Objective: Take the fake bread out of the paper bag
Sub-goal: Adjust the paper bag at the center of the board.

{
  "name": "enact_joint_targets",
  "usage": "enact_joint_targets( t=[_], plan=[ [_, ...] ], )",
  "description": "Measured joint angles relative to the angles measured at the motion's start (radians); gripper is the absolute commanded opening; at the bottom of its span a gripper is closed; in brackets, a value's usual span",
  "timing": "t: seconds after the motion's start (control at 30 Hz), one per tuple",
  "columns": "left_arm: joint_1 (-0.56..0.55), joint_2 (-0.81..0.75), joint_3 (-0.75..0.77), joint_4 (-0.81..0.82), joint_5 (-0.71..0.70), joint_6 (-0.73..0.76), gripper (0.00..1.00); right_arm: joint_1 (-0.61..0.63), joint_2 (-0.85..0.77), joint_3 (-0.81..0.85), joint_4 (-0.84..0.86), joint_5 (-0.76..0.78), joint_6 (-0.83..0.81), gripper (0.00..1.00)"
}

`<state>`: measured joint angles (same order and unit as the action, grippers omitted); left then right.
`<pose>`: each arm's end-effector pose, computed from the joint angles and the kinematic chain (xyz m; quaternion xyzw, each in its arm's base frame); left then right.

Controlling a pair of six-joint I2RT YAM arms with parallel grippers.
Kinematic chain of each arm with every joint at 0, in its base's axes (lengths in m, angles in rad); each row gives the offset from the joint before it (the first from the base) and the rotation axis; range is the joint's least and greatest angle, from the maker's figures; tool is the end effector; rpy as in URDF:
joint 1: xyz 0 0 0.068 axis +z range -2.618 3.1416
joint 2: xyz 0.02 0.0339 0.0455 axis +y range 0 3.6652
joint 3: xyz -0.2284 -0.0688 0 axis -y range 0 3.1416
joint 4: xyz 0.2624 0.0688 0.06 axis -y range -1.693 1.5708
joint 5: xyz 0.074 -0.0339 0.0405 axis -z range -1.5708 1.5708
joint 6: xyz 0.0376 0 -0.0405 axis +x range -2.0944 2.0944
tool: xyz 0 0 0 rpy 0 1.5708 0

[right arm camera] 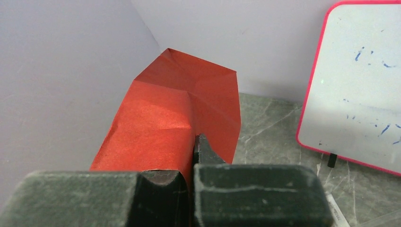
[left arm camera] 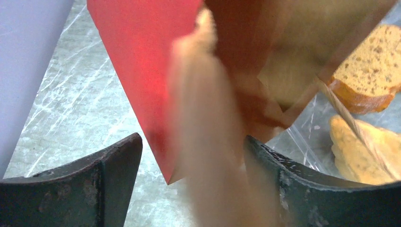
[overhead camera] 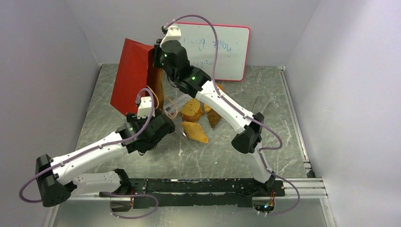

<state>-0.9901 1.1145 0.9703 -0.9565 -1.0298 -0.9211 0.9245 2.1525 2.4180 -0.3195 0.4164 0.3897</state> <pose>0.1531 -0.1746 0.2570 -0.0854 0.8499 0.1109 0.5081 0.3079 0.3830 0.4252 -0.0506 0.7226 0.2922 0.6244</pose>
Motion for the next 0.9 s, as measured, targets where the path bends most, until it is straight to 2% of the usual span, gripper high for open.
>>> enact_joint_targets(
  t=[0.07,0.2,0.23,0.27,0.6,0.77,0.9],
  plan=[
    [-0.001,-0.028,-0.005,-0.005,-0.018,-0.008,0.60,0.000,-0.013,-0.010,0.000,0.000,0.000,0.00],
    [-0.002,-0.051,-0.005,-0.011,-0.043,-0.018,0.26,-0.001,-0.036,-0.032,0.000,-0.001,0.003,0.00],
    [-0.002,-0.049,-0.005,-0.015,-0.045,-0.024,0.12,-0.002,-0.040,-0.037,0.000,-0.001,0.004,0.00],
    [-0.002,-0.046,-0.005,-0.019,-0.048,-0.028,0.08,-0.002,-0.043,-0.041,0.000,-0.001,0.005,0.00],
    [-0.002,-0.043,0.009,-0.087,-0.068,-0.074,0.07,-0.007,-0.047,-0.050,-0.009,-0.006,0.014,0.02],
    [-0.002,-0.108,0.080,-0.100,-0.071,-0.061,0.07,-0.018,-0.053,-0.082,-0.011,-0.013,0.014,0.28],
    [-0.001,-0.182,0.153,-0.067,-0.075,-0.010,0.07,-0.032,-0.064,-0.135,-0.015,-0.032,0.005,0.38]
  ],
)
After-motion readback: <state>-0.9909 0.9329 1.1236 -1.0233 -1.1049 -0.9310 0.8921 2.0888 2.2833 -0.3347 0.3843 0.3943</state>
